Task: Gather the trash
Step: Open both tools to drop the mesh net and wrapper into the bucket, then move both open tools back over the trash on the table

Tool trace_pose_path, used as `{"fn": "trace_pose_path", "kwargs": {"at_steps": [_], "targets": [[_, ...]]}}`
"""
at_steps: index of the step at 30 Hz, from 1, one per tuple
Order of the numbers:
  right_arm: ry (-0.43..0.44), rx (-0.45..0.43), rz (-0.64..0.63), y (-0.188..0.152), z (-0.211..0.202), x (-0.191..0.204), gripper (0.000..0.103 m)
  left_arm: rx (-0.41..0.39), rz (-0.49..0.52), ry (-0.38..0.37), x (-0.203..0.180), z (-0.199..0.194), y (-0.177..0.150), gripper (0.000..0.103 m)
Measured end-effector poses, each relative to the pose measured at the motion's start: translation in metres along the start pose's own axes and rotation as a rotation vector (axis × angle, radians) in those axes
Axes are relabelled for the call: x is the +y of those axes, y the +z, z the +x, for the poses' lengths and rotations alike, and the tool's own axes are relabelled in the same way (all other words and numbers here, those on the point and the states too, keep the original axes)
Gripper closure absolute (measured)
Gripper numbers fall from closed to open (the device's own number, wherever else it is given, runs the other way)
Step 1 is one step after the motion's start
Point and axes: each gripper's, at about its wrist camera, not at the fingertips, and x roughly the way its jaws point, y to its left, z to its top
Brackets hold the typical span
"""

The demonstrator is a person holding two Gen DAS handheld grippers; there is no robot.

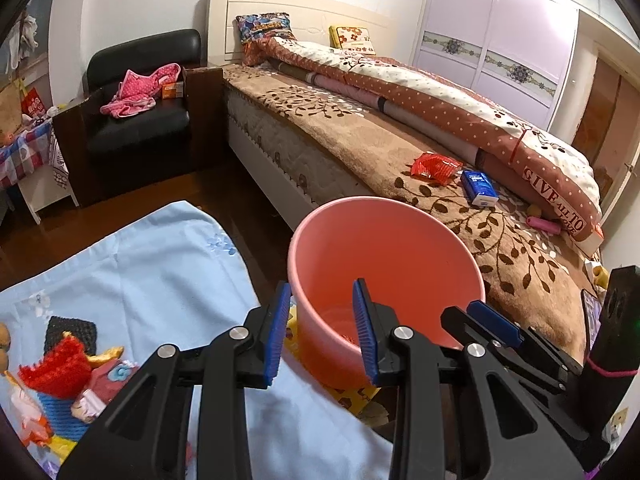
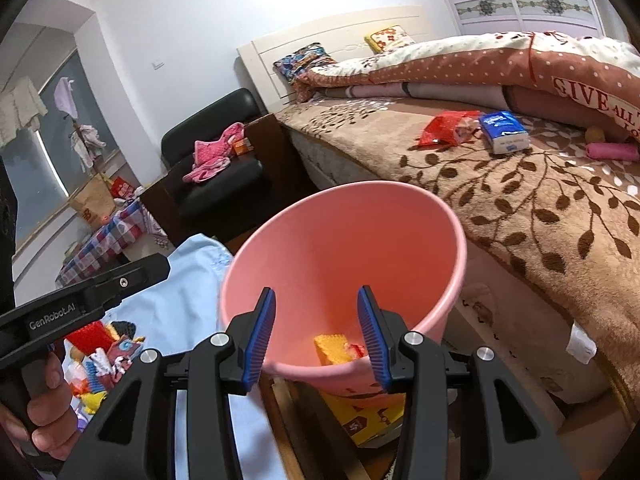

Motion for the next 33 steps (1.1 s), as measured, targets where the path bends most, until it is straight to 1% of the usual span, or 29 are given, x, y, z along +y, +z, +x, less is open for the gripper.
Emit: {"fn": "trace_pose_path", "kwargs": {"at_steps": [8,11,12,22,33], "targets": [[0.052,0.02,-0.033,-0.009,-0.004,0.024,0.061,-0.002,-0.019,0.01,0.013,-0.017,-0.011,0.069],[0.068,0.028,-0.055,-0.013,-0.006,0.034,0.061,-0.003,-0.037,0.009,0.019,-0.023,-0.016,0.057],[0.071,0.03,-0.059,-0.014,-0.006,0.036,0.061,-0.006,-0.041,0.01,0.021,-0.026,-0.018,0.057],[0.104,0.036,-0.07,-0.018,-0.012,0.048,0.061,-0.021,-0.082,0.024,0.042,-0.045,-0.027,0.057],[0.135,0.04,-0.079,-0.02,-0.015,0.055,0.061,-0.038,-0.099,0.045,0.057,-0.062,-0.037,0.056]]}}
